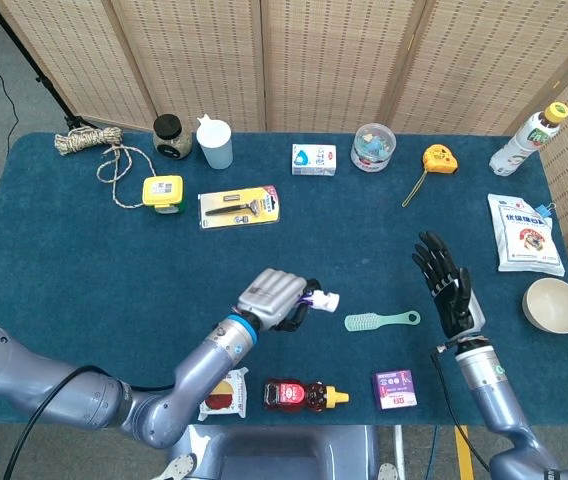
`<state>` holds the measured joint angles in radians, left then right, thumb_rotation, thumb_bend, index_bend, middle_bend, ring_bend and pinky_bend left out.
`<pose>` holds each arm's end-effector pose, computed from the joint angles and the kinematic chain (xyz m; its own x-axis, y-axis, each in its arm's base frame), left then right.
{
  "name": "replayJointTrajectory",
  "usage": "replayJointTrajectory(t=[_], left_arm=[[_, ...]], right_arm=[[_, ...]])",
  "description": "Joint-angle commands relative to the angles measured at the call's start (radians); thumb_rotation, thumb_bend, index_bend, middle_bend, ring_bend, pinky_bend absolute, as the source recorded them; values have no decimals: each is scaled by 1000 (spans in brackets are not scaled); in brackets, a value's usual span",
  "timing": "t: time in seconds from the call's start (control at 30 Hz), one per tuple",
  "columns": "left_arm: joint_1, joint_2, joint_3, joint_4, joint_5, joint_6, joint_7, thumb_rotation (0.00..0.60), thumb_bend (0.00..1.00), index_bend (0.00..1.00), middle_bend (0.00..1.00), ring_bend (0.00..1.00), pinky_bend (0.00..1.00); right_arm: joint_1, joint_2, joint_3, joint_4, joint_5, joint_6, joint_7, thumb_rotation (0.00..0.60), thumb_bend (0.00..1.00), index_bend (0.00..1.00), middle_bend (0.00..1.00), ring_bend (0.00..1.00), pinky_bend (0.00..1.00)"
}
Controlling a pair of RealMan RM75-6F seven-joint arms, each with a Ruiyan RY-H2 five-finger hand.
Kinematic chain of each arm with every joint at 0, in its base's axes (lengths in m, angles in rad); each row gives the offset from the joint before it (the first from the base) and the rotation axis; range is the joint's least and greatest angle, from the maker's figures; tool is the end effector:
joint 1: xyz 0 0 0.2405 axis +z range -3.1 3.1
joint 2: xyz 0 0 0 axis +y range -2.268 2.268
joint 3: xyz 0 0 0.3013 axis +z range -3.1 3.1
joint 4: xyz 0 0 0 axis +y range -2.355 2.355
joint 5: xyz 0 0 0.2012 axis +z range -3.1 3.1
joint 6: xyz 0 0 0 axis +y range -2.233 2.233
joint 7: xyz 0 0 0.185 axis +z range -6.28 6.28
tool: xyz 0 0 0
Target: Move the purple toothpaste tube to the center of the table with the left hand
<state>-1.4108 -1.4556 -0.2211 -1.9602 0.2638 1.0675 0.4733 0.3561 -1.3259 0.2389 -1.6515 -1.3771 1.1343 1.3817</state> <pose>0.0529 0.3826 -0.0297 0.3228 0.5418 0.7761 0.9046 -0.4179 -0.0845 -0.2570 -0.3371 0.0887 -0.9309 -0.2082 0.3001 -0.3275 0.1120 -0.9382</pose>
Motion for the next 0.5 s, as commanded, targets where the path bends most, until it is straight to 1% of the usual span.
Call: replayJointTrajectory(t=[0.03, 0.23, 0.5], left_arm=[[-4, -17, -15, 6, -8, 17, 15, 600, 1000, 474, 475, 467, 537], [-12, -38, -41, 23, -35, 11, 37, 600, 1000, 474, 477, 468, 544], [-33, -81, -73, 59, -64, 11, 71, 600, 1000, 476, 483, 472, 547]], right_arm=[[0, -2, 5, -10, 9, -2, -6, 75, 0, 0, 0, 0, 0], [-1, -10, 10, -28, 21, -5, -24, 74, 0, 0, 0, 0, 0], [2, -39, 26, -59, 62, -4, -101, 74, 0, 0, 0, 0, 0]])
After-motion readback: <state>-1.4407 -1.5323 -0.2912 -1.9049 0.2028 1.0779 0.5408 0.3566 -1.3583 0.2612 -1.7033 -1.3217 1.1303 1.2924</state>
